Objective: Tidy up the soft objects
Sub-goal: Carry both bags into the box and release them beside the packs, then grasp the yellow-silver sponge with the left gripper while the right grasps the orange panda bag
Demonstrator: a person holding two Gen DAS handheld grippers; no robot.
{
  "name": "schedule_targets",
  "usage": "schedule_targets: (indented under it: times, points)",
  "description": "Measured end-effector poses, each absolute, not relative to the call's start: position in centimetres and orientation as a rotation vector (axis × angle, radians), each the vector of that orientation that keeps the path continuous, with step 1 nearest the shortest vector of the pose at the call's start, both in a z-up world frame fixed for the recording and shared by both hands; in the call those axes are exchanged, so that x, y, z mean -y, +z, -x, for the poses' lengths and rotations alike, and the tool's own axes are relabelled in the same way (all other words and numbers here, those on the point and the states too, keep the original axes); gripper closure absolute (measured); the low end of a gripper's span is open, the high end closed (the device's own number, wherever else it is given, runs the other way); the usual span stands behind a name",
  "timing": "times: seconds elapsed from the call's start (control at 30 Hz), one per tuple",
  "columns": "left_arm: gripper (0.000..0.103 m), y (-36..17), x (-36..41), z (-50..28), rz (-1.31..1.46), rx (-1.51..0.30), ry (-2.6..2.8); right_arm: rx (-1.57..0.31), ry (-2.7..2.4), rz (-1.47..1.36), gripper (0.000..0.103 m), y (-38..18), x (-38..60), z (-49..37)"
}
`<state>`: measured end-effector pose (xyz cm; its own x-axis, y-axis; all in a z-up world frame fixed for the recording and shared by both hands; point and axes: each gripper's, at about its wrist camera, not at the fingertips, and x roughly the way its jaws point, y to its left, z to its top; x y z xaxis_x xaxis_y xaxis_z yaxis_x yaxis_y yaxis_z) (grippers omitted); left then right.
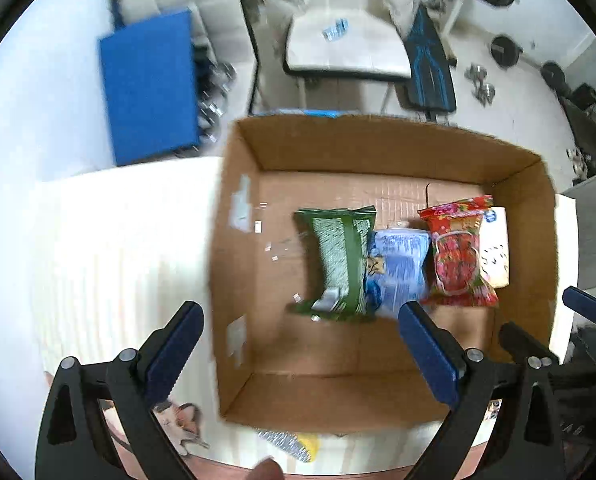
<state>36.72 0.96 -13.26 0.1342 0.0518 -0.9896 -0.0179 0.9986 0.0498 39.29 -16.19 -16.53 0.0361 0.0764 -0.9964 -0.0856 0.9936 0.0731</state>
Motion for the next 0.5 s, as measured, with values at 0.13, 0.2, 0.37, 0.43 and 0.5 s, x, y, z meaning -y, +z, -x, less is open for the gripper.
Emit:
schedule_targets:
  times: [0.13,0.2,0.37,0.43,0.5]
  points:
    - [0.003,-11.6,-2.7,-30.2,0.017,-1.362,0.133,-1.471,0.149,-0.108,0.0,-14.0,18.4,-33.8]
    - [0.003,-12.9,-4.2,-27.2,0.102,-1.385,0.154,-1.475,0.139,-0.212,0.0,-14.1,20.3,-30.4]
    - [0.008,-19.5,-7.2,-20.3,0.324,-1.548,0.207,-1.531,0.009,-0.508,0.0,-18.8,26.5,-23.8]
    - [0.018,-22.0,-7.3,-19.3,0.353,-1.605,0.221,-1.559,-0.035,-0.584,0.006,-21.1,28.4,-22.4]
    - [0.019,-24.2,-7.6,-18.8,0.399,-1.643,0.227,-1.563,-0.081,-0.567,0.011,-23.0,29.7,-22.2]
